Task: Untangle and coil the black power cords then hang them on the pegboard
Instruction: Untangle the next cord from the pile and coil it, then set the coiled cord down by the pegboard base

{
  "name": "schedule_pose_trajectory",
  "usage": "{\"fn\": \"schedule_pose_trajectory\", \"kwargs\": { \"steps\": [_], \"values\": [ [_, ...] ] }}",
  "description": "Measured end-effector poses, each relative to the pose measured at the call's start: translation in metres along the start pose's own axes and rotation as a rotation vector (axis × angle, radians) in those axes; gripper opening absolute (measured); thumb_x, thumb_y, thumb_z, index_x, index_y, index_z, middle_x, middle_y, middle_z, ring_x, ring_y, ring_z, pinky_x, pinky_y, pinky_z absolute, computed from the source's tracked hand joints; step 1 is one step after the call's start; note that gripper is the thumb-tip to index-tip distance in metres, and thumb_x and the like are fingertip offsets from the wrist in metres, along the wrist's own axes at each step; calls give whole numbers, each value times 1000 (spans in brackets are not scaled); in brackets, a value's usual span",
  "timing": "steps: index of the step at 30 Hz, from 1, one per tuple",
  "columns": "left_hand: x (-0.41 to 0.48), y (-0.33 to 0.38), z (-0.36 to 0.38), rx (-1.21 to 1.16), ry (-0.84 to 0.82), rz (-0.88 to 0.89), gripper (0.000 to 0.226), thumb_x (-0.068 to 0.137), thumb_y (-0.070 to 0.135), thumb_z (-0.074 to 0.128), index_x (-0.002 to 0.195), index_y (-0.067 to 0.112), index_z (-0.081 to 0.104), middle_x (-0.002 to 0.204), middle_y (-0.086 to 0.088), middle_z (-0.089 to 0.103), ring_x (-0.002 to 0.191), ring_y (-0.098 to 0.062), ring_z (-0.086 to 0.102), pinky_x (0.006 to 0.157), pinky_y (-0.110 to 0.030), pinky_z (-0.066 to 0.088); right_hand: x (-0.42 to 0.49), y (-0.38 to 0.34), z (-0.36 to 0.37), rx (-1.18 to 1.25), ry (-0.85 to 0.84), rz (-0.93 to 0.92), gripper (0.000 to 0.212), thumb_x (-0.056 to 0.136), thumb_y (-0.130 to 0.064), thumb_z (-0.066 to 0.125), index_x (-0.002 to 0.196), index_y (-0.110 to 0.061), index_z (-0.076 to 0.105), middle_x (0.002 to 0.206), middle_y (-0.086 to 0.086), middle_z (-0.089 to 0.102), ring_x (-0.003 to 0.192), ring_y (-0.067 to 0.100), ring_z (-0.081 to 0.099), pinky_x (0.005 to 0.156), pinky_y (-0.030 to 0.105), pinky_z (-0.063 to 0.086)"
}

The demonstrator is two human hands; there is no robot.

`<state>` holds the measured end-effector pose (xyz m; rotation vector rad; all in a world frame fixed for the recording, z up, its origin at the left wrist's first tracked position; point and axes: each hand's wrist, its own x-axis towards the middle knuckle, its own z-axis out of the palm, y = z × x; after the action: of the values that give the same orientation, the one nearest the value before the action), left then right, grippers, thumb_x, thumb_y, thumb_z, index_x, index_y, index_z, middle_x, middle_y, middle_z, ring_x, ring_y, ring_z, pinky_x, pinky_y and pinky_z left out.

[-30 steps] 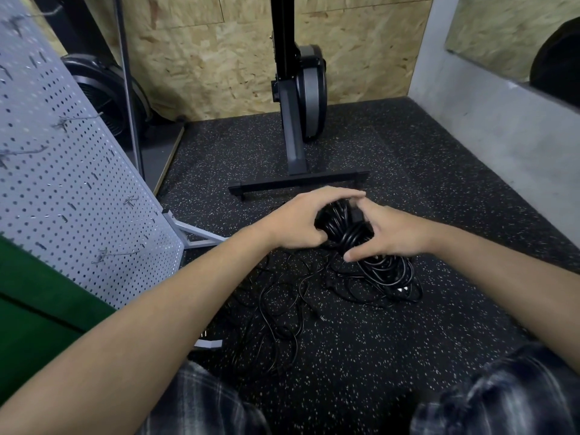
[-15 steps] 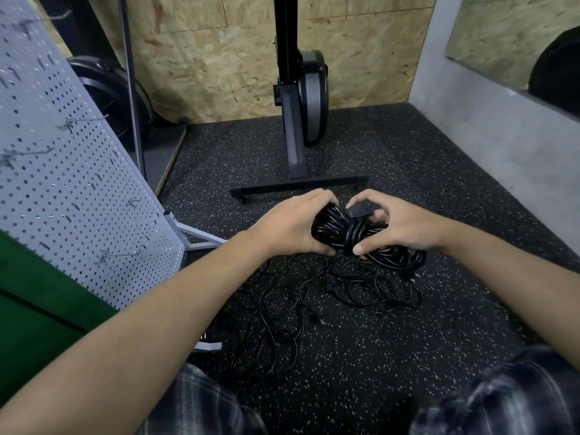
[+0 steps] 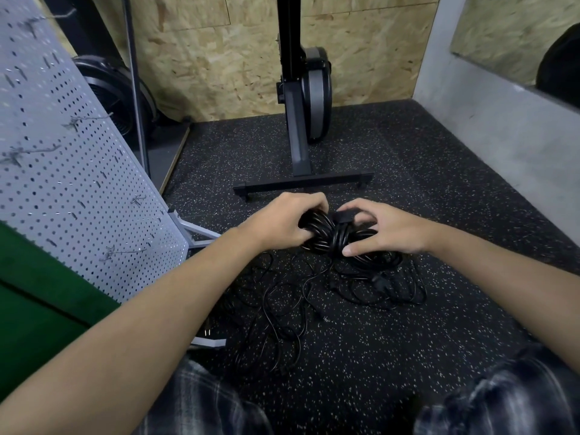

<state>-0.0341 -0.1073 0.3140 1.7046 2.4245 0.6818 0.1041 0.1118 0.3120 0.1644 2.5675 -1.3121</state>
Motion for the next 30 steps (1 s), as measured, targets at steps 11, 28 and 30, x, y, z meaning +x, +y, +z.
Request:
{"fn": "schedule_pose_trajectory", "kwargs": {
  "steps": [11, 28, 30],
  "values": [
    [-34, -14, -6, 223, -154, -143, 71, 77, 65, 80, 134, 26, 60, 147, 10, 44, 127, -15, 53, 101, -35, 49, 12, -13, 17, -174, 105, -70, 78, 73, -31, 93, 136, -47, 50, 113, -16, 73, 122, 2, 59, 111, 36, 39],
    [-58, -27, -2, 276, -175, -243, 76, 68, 71, 84, 120, 20, 61, 100, -3, 68, 93, -25, 63, 82, -42, 56, 47, -42, 56, -211, 86, -206, 85, 70, -40, 96, 138, -35, 47, 126, -14, 68, 120, 0, 61, 104, 17, 43],
    [-64, -39, -5, 196, -186, -354, 70, 67, 69, 86, 114, 19, 68, 99, -2, 72, 94, -24, 63, 85, -41, 57, 58, -45, 58, -249, 68, -213, 88, 71, -45, 94, 144, -31, 47, 136, -12, 62, 127, 2, 56, 108, 23, 40]
  ]
}}
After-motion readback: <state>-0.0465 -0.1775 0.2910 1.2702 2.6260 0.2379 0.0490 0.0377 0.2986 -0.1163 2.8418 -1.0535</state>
